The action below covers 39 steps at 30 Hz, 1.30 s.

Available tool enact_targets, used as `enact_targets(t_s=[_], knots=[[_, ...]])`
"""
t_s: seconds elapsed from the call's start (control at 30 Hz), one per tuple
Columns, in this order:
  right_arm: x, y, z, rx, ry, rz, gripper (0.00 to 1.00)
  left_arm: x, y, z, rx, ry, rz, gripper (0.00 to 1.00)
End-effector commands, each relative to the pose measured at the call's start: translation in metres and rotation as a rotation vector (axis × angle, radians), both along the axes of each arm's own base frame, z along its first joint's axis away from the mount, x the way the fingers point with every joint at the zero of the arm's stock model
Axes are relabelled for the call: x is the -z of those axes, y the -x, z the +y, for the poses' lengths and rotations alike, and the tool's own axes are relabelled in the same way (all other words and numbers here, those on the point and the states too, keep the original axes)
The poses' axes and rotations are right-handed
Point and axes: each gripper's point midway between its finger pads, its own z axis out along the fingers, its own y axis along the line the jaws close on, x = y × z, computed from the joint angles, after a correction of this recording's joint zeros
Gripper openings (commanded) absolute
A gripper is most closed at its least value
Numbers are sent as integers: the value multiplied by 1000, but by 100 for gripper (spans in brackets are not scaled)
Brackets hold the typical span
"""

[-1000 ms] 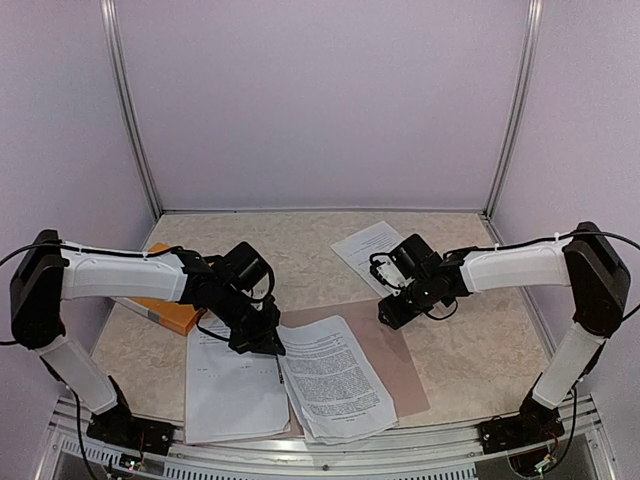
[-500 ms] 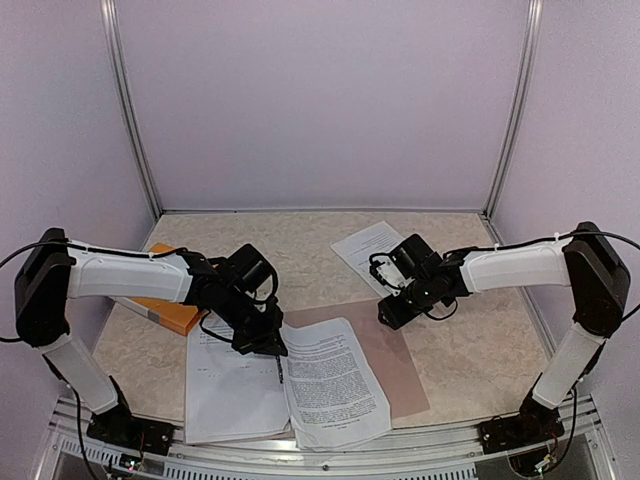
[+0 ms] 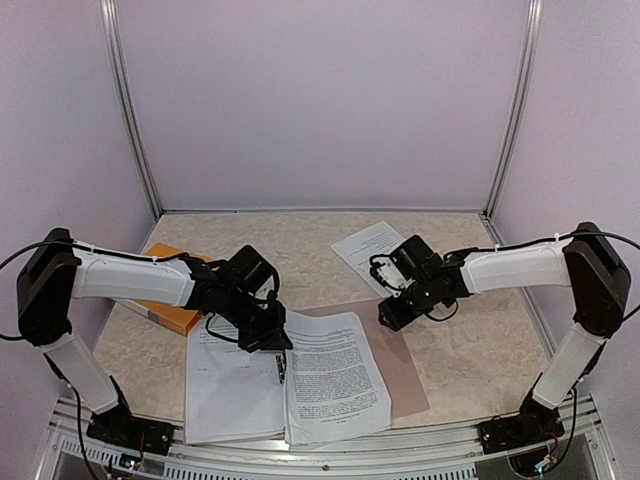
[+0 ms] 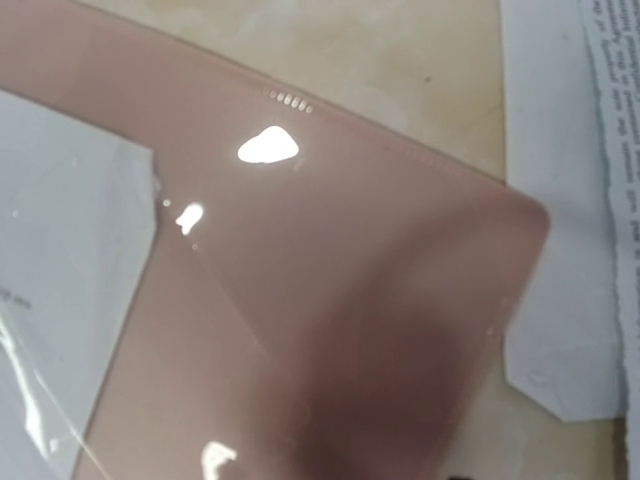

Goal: Put the files into the folder
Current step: Insert the file into the form pockets on the folder.

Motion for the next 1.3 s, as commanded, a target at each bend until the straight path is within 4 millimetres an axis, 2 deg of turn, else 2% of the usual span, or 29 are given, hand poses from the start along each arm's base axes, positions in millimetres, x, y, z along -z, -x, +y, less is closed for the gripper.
enact_targets(t_s=[0.0, 0.33, 0.7, 0.97, 1.27], knots=[[-9, 1, -5, 8, -11, -13, 52, -2, -6, -1, -50, 16, -31, 0], [-12, 2, -5, 5, -21, -16, 52, 0, -11, -5, -132, 74, -21, 0], [-19, 6, -5, -10, -49, -30, 52, 1, -6, -1, -146, 47, -28, 0], [-19, 8, -5, -17, -54, -37, 52, 5, -4, 5, -125, 0, -27, 22], [-20, 9, -6, -13, -57, -36, 52, 17, 6, -4, -108, 42, 12, 25]])
